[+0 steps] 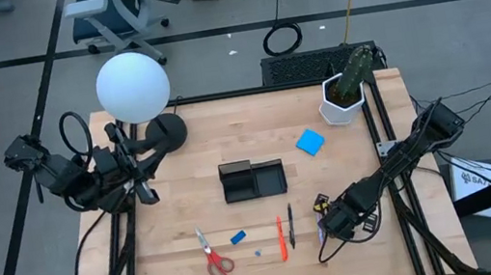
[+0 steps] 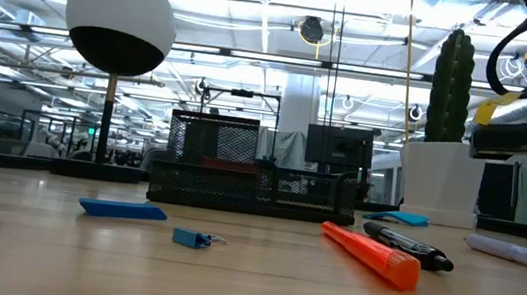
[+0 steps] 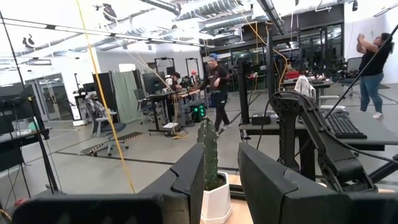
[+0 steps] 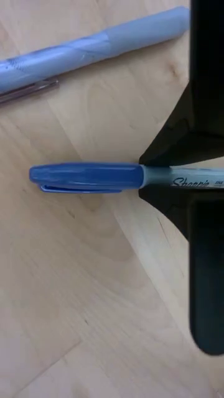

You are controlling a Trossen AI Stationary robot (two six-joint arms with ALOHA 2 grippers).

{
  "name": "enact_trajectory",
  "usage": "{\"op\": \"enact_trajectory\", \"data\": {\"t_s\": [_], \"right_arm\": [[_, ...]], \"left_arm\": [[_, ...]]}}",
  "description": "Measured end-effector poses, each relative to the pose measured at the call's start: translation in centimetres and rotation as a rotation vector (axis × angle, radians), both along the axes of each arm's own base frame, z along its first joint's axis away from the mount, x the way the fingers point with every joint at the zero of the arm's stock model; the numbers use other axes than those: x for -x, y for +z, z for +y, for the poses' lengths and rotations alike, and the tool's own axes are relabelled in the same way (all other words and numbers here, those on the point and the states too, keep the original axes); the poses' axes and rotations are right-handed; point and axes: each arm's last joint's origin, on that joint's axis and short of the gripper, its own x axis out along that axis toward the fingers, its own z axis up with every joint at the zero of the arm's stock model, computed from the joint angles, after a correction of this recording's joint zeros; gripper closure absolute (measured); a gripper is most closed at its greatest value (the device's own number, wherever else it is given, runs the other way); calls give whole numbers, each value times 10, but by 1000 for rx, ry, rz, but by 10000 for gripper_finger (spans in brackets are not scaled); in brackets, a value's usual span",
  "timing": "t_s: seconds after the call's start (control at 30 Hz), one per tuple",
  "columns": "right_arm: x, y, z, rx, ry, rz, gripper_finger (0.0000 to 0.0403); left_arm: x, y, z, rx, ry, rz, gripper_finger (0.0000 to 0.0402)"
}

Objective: Pick and place office supplies into organizer
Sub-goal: Put the blue highlighter into the black desk organizer

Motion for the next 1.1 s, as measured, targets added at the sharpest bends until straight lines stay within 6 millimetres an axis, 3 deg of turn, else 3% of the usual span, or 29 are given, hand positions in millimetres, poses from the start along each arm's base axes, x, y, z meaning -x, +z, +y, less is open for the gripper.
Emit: {"op": "enact_trajectory", "data": {"t_s": [0.23, 0.57, 0.87, 1.1], "right_arm": [[0, 6, 0, -16, -24, -27, 375], [4, 31, -3, -71, -140, -122, 375], [-6, 52, -17, -59, -292, -323, 375], [-21, 80, -28, -209, -397, -547, 375]], "left_arm": [[0, 0, 0, 0, 0, 0, 298], [0, 0, 0, 0, 0, 0, 298], [0, 0, 0, 0, 0, 0, 298], [0, 0, 0, 0, 0, 0, 298]]}}
